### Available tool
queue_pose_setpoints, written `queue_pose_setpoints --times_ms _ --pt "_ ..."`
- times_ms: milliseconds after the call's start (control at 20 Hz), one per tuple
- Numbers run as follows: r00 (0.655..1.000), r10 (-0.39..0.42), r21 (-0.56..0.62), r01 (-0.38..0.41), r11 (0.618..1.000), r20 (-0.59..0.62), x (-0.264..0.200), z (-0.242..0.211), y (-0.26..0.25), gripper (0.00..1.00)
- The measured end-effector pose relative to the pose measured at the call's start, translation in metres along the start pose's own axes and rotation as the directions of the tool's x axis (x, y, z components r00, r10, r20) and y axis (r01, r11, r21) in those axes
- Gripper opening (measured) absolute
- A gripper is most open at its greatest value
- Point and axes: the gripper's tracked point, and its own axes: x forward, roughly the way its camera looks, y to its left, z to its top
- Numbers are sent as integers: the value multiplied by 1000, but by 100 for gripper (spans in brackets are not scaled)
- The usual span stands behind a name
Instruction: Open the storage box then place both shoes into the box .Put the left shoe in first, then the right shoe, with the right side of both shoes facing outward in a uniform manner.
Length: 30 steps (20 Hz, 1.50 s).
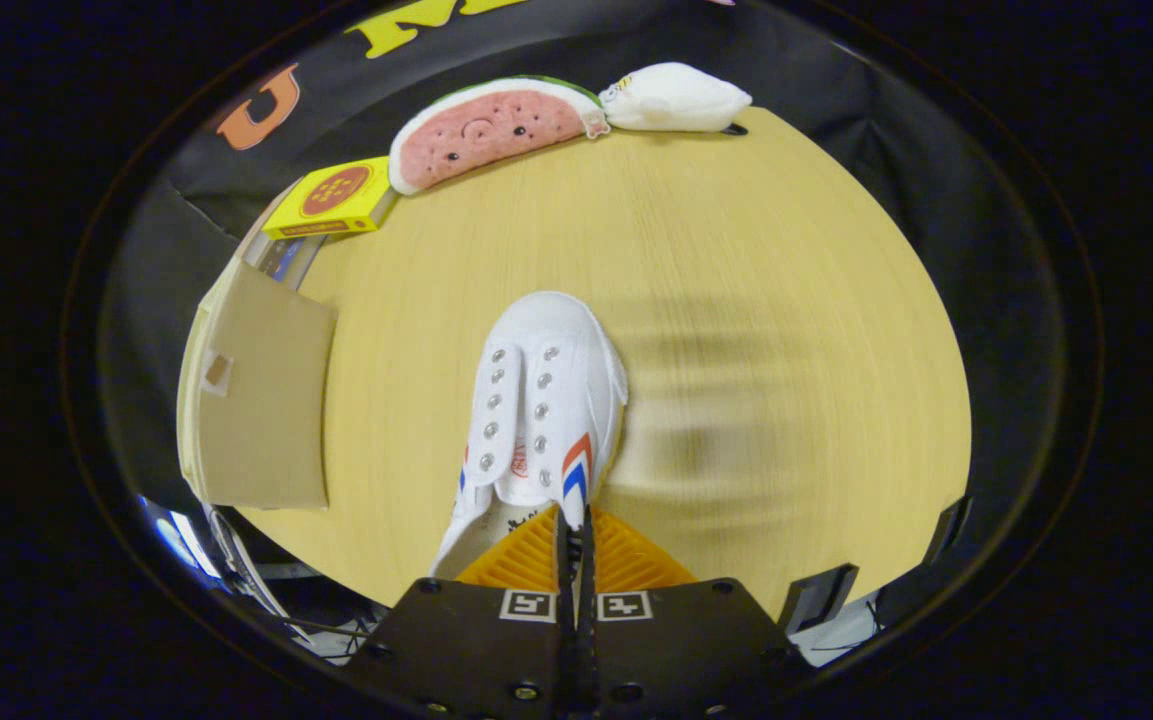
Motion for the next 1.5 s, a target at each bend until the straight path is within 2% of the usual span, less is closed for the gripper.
queue_pose_setpoints --times_ms 200,400,600,950,1150,1300,1500 --pt "991 119 2 -119 993 63 -42 6 53 0" --pt "982 137 -65 -130 989 128 -82 7 109 0" --pt "966 184 -101 -168 981 180 -100 16 184 0" --pt "948 213 -182 -172 968 238 -83 13 318 0" --pt "949 230 -189 -190 963 217 -54 6 357 0" --pt "949 161 -194 -110 975 270 -28 13 355 0" --pt "923 45 -181 27 983 383 -11 26 338 0"
